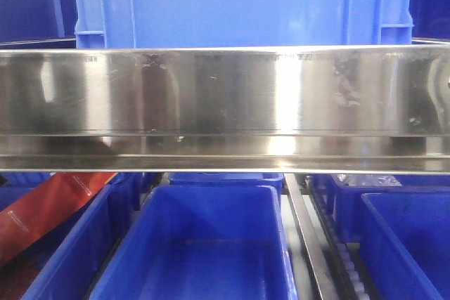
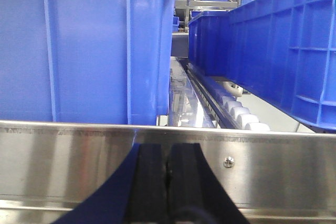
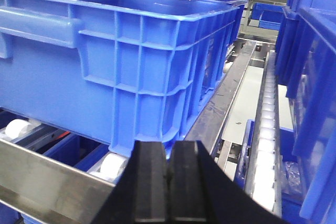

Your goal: Place valve from conveyor to right shelf box

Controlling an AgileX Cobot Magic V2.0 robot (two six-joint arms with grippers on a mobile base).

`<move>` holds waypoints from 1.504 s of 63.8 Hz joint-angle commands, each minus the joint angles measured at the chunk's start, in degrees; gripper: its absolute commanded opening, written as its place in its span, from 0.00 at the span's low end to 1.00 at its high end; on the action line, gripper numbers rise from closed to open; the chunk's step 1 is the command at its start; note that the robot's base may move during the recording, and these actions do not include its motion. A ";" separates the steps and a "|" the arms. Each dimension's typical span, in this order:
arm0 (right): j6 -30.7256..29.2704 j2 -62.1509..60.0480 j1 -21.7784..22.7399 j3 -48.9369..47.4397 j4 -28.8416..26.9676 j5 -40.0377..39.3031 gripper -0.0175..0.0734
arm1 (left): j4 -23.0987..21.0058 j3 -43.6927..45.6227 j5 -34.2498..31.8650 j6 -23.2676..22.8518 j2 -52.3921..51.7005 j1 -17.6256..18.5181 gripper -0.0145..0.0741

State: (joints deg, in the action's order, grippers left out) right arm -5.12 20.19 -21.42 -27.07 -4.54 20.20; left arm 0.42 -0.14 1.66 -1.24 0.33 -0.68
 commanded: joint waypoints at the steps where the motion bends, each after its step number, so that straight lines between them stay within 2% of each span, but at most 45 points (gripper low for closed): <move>1: -0.28 -0.20 0.07 -0.03 0.36 -1.74 0.01 | -0.42 0.14 -1.28 0.16 -0.33 -0.25 0.04; 48: -0.28 -0.20 0.07 -0.03 0.36 -1.74 0.01 | -0.42 0.14 -1.28 0.16 -0.33 -0.25 0.04; 59: -0.28 -0.20 0.47 0.37 0.36 -4.02 0.01 | -0.42 0.14 -1.28 0.16 -0.33 -0.25 0.04; 72: -0.28 -1.21 7.33 3.63 -0.65 -6.80 0.01 | -0.42 0.14 -1.28 0.16 -0.33 -0.25 0.04; 75: -0.28 -2.67 11.04 6.14 -2.37 -8.45 0.01 | -0.42 0.14 -1.28 0.16 -0.33 -0.25 0.04; 84: -0.28 -7.21 17.68 11.49 -4.22 -11.01 0.01 | -0.42 0.14 -1.28 0.16 -0.33 -0.25 0.04; 91: -0.28 -10.85 21.19 16.22 -4.22 -12.57 0.01 | -0.42 0.14 -1.28 0.16 -0.33 -0.25 0.04; 96: -0.28 -13.77 21.98 19.23 -4.22 -13.94 0.01 | -0.42 0.14 -1.28 0.16 -0.33 -0.25 0.04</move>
State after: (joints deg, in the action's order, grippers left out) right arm -5.12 9.15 -0.69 -10.86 -8.51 9.20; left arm 0.42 -0.14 1.43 -1.13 0.33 -0.68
